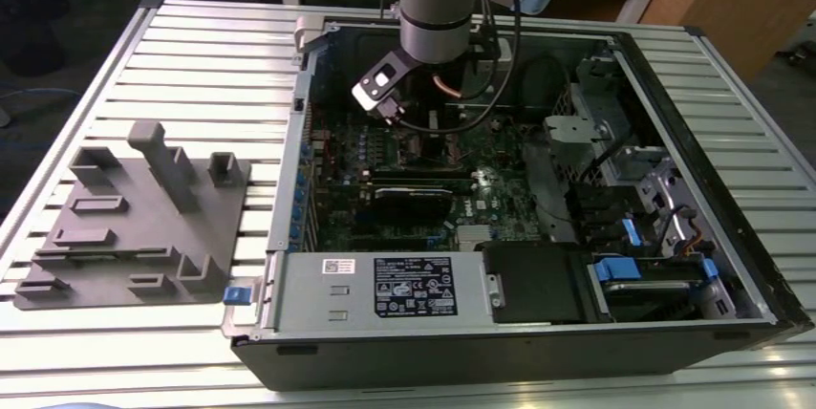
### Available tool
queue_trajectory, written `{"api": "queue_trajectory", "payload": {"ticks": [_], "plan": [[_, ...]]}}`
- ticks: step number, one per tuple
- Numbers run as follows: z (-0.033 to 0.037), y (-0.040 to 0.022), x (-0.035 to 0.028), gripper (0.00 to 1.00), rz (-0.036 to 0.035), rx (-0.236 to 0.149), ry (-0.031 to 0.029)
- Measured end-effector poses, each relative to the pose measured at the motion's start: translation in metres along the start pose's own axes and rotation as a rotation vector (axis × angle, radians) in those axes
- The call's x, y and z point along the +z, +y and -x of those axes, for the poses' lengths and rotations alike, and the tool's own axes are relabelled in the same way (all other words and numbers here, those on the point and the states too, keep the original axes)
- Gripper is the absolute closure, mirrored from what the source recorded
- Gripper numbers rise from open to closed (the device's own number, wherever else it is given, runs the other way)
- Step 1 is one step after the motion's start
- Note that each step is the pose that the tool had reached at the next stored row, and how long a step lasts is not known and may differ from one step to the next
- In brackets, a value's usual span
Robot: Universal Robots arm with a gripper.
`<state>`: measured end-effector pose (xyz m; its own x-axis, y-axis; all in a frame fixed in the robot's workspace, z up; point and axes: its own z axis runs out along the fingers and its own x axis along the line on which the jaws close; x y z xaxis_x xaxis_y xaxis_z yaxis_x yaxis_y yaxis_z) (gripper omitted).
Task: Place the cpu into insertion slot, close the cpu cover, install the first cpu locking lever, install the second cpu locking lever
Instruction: 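Place the cpu into insertion slot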
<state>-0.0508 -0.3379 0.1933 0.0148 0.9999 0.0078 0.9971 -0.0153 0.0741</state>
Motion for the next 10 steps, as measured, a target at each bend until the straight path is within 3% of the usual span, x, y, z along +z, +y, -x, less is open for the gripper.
{"api": "queue_trajectory", "payload": {"ticks": [10], "plan": [[0.0,0.0,0.0002,0.46,0.0001,0.0,0.0]]}}
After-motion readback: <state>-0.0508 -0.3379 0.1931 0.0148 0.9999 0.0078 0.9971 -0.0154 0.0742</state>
